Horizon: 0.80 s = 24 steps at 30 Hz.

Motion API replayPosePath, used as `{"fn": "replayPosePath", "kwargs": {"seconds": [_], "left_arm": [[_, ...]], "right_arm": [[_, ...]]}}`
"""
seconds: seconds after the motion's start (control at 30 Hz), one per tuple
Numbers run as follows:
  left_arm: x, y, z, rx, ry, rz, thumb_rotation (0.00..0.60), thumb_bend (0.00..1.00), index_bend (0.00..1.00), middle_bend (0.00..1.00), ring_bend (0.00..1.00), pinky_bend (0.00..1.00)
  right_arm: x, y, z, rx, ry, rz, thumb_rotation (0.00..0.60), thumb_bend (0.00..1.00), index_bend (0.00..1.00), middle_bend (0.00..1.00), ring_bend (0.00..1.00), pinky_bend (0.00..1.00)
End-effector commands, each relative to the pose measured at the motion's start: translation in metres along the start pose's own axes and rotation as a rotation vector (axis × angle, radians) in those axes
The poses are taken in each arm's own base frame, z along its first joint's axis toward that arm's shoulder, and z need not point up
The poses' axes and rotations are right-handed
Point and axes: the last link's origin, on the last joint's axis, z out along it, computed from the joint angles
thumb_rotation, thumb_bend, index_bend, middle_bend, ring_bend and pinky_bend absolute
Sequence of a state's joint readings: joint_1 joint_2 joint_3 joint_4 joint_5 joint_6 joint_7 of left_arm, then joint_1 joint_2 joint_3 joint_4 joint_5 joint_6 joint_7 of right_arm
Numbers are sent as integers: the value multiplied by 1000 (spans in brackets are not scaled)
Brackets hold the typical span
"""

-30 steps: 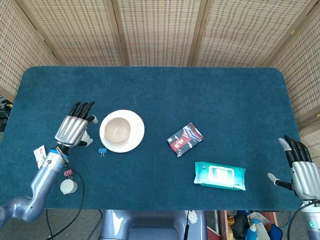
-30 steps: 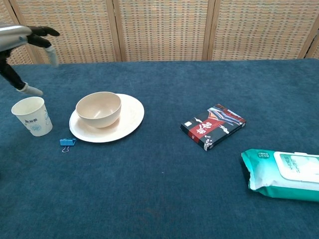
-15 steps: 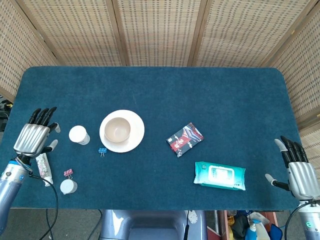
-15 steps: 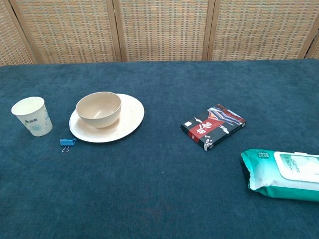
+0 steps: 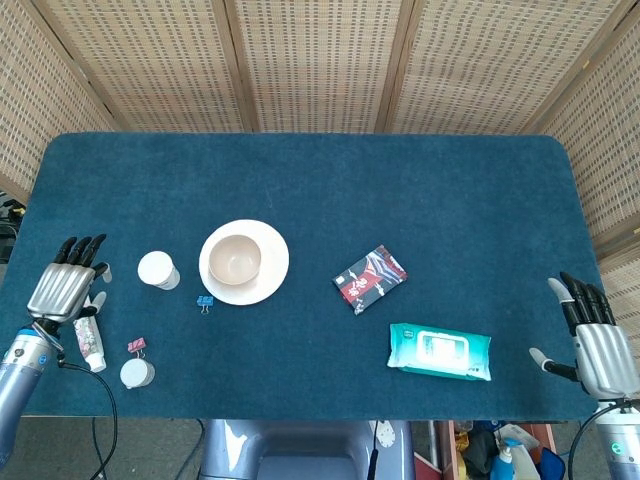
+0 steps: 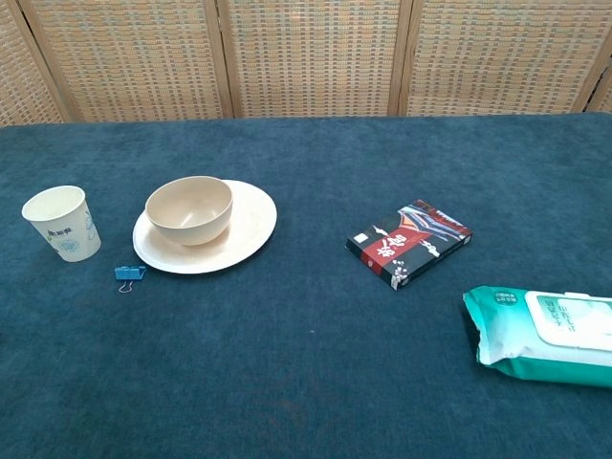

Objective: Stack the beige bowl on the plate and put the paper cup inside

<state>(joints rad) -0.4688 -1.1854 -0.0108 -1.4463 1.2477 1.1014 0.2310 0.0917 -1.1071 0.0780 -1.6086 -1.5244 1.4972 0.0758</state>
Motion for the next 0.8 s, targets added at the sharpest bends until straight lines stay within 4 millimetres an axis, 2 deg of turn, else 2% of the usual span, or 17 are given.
{"fn": "replayPosePath", "kwargs": {"seconds": [0.03, 0.8], "left_arm": [[-4, 8, 10, -8, -8, -5, 600, 369, 464, 0, 0, 0], [-7, 39, 32, -51, -18, 7, 600, 372, 446, 0, 0, 0]], "right_arm": [[1, 1, 0, -3, 3, 3, 600, 146, 4, 0, 0, 0], [2, 2, 0, -5, 4, 10, 600, 146, 4, 0, 0, 0]]}}
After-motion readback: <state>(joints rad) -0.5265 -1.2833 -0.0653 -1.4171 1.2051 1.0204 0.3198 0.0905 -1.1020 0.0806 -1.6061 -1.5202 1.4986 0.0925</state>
